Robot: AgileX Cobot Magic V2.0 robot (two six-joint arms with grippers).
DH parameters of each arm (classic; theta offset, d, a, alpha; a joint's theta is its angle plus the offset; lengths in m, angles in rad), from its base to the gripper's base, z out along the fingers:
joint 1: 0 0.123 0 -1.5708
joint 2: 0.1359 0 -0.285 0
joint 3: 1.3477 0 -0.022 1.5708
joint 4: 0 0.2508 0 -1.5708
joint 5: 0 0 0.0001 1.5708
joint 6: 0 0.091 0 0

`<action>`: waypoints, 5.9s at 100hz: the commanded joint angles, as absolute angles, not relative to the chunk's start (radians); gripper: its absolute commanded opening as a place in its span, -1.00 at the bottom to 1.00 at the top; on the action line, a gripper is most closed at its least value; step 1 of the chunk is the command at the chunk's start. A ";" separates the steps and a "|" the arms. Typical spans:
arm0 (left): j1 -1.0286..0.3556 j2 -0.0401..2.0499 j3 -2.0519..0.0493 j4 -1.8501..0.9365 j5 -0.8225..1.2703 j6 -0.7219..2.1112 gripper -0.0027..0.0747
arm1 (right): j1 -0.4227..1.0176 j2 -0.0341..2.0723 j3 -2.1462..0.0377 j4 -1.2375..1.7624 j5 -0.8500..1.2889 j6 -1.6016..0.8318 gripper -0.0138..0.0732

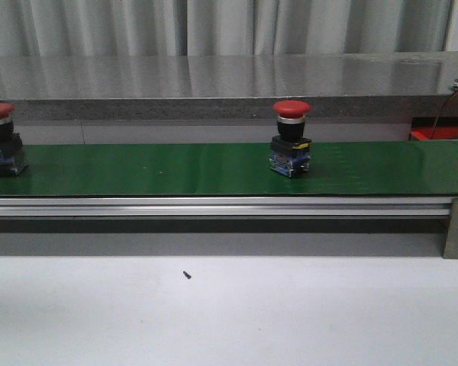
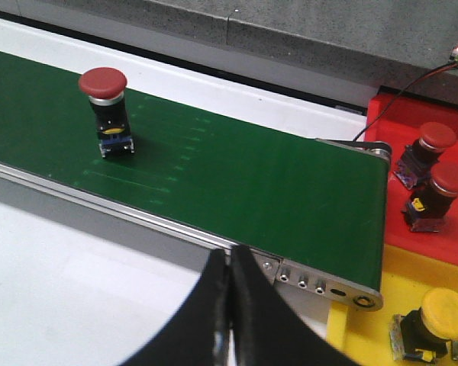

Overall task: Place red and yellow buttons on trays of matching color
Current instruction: 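Lower the right gripper onto the first red button at the belt end, then lift the red button with the right gripper into the red tray, then grasp the second red button at the belt end with the right gripper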

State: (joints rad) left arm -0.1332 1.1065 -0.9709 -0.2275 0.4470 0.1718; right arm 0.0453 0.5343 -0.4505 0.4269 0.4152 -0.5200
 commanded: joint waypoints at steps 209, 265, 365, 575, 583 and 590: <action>-0.192 0.534 -0.535 -0.243 0.268 0.175 -0.98 | 0.016 1.517 -1.201 0.421 0.647 -0.522 0.48; -0.192 0.534 -0.535 -0.243 0.265 0.175 -0.98 | -0.068 1.616 -1.208 0.420 0.666 -0.522 -0.29; -0.192 0.534 -0.535 -0.243 0.265 0.175 -0.98 | -0.474 1.916 -1.672 0.410 0.781 -0.513 -0.40; -0.192 0.534 -0.535 -0.243 0.271 0.175 -0.98 | -0.104 1.492 -1.399 0.413 1.028 -0.534 0.49; -0.192 0.534 -0.535 -0.243 0.271 0.175 -0.98 | -0.055 1.492 -1.366 0.413 0.999 -0.534 0.49; -0.192 0.534 -0.535 -0.243 0.271 0.175 -0.98 | -0.018 1.493 -1.353 0.410 0.968 -0.534 0.49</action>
State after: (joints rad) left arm -0.1832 0.5327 -0.5073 -0.2275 0.3481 0.1725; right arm -0.0543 1.5358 -1.3433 0.3949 1.0381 -0.5230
